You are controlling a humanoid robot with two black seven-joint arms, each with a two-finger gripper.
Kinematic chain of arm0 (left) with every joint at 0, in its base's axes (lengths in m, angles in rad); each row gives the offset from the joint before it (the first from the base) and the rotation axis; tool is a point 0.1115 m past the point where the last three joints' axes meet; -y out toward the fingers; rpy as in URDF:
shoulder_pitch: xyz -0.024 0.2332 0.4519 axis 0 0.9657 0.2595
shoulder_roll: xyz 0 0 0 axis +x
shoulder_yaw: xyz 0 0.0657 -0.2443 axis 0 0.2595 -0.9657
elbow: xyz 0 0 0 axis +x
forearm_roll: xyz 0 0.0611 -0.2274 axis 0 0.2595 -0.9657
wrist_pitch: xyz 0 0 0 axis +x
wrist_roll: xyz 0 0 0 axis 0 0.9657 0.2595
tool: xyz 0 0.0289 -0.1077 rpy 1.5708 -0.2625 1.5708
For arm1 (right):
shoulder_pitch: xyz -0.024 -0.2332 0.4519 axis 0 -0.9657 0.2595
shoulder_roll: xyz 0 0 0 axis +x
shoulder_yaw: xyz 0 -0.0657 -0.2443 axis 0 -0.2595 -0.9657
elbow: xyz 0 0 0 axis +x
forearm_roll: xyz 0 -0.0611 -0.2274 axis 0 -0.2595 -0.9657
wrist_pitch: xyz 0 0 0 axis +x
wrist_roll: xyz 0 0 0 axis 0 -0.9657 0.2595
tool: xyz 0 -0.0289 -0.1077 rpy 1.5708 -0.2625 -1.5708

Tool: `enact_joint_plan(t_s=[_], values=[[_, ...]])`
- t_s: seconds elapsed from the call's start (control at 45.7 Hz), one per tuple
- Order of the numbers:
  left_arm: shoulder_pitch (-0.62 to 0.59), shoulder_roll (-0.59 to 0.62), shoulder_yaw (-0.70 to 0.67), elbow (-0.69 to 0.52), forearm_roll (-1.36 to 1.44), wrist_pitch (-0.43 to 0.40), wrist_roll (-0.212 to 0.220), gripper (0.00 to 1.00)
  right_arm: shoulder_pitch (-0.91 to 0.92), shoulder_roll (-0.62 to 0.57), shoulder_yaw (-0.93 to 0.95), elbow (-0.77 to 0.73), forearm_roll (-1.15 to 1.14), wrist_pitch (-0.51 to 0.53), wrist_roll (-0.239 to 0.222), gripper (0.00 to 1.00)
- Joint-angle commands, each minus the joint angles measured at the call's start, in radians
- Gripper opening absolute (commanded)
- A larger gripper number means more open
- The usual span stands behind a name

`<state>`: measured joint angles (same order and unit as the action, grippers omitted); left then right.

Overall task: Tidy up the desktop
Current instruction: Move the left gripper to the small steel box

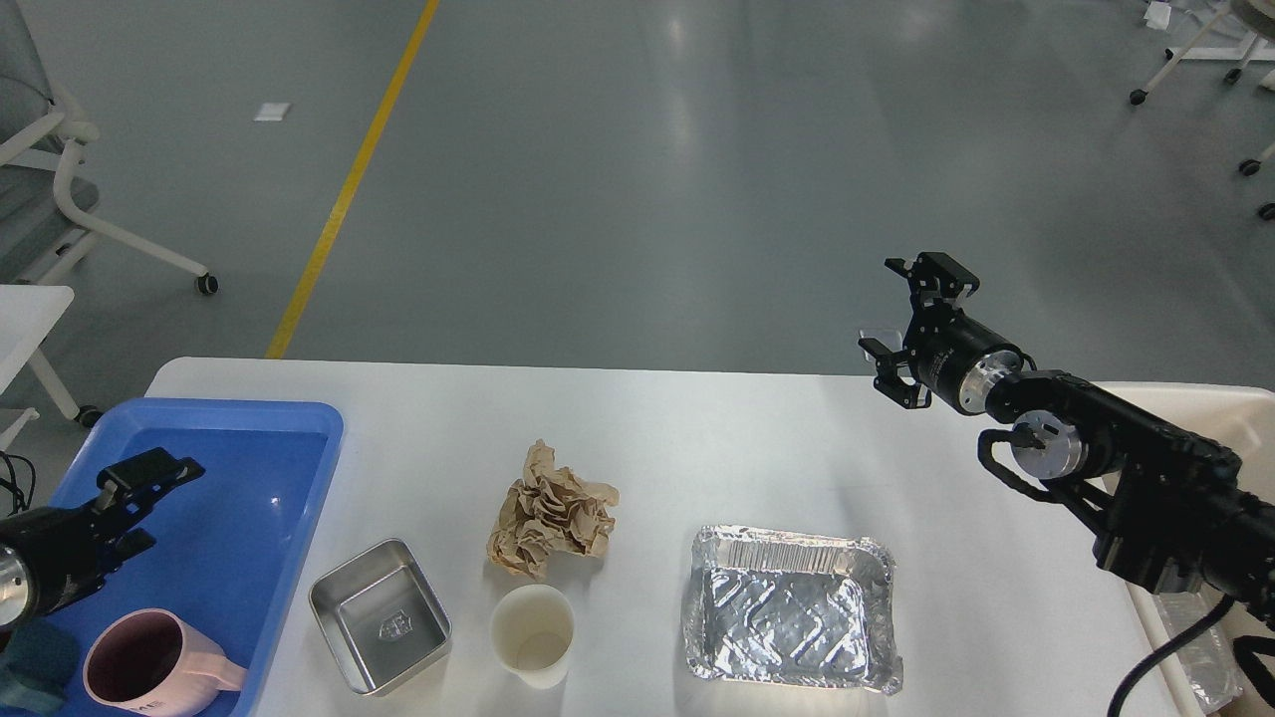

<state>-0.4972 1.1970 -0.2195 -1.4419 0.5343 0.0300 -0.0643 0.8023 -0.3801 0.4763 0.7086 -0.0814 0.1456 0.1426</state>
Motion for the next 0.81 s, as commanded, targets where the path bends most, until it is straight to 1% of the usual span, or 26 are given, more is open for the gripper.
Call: enact_joint_plan(t_s=[0.0,0.109,0.197,0.306,0.394,0.437,0.568,0.656,0.787], values=[[0.005,0.124,0.037,-0.107,0.01,-0.001,0.0,0.96,0.0,0.0,-0.005,0.0,0.0,0.0,0.0,1.0],[0.005,0.254,0.063,-0.187,0.039,-0.009,-0.002,0.96,0.0,0.004,-0.01,0.0,0.0,0.0,0.0,1.0],[0.005,0.344,0.065,-0.228,0.073,-0.027,-0.003,0.96,0.0,0.007,-0.01,-0.001,0.0,0.0,0.0,1.0],[0.005,0.44,0.065,-0.241,0.096,-0.074,-0.014,0.96,0.0,0.009,-0.011,-0.005,0.0,0.0,0.0,1.0],[0.003,0.478,0.065,-0.235,0.121,-0.107,-0.028,0.96,0.001,0.009,-0.011,-0.005,0.0,0.0,0.0,1.0],[-0.001,0.481,0.063,-0.229,0.145,-0.11,-0.04,0.96,0.001,0.009,-0.011,-0.003,0.0,0.0,0.0,1.0],[-0.015,0.467,0.055,-0.226,0.176,-0.11,-0.038,0.96,0.001,0.007,-0.011,0.0,0.0,0.0,0.0,1.0],[-0.023,0.458,0.039,-0.21,0.251,-0.108,-0.032,0.96,0.001,0.007,-0.011,0.002,0.0,0.0,0.0,1.0],[-0.086,0.365,0.015,-0.204,0.395,-0.119,-0.026,0.96,0.0,0.006,-0.011,0.002,0.0,0.0,0.0,1.0]])
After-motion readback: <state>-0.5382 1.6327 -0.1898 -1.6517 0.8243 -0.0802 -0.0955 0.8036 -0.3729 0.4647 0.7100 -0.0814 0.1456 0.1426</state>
